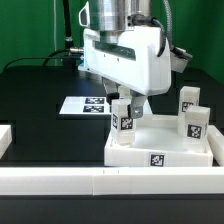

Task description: Assemble square table

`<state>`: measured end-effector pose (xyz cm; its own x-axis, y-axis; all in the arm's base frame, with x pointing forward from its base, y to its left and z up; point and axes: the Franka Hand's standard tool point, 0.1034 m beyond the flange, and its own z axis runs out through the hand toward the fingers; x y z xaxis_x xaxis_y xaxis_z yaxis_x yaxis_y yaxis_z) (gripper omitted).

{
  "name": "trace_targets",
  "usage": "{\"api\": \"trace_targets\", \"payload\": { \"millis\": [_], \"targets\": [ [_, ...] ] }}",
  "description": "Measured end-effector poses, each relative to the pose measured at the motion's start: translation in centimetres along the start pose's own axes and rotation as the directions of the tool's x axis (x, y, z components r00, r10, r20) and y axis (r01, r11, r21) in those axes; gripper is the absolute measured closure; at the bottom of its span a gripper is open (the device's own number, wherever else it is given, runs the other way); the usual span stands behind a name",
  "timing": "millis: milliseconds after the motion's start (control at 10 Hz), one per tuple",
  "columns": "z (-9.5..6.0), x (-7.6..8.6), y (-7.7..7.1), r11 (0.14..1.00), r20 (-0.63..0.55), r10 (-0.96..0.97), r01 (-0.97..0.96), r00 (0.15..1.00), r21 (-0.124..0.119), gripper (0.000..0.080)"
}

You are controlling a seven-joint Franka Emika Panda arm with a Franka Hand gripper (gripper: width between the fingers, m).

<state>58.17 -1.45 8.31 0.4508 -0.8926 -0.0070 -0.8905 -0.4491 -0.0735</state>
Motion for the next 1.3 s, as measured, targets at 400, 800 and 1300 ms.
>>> {"api": "trace_targets", "payload": {
  "millis": [400, 800, 1300],
  "targets": [
    [0.09, 0.06, 0.02, 0.963, -0.010, -0.268, 0.268, 0.963, 0.004, 0.0151],
    [0.17, -0.04, 0.23, 0.776, 0.002, -0.630, 0.630, 0.776, -0.015, 0.0151],
    [0.15, -0.22, 0.12, 0.402, 0.017, -0.915, 0.915, 0.403, -0.042, 0.0151]
  ]
}}
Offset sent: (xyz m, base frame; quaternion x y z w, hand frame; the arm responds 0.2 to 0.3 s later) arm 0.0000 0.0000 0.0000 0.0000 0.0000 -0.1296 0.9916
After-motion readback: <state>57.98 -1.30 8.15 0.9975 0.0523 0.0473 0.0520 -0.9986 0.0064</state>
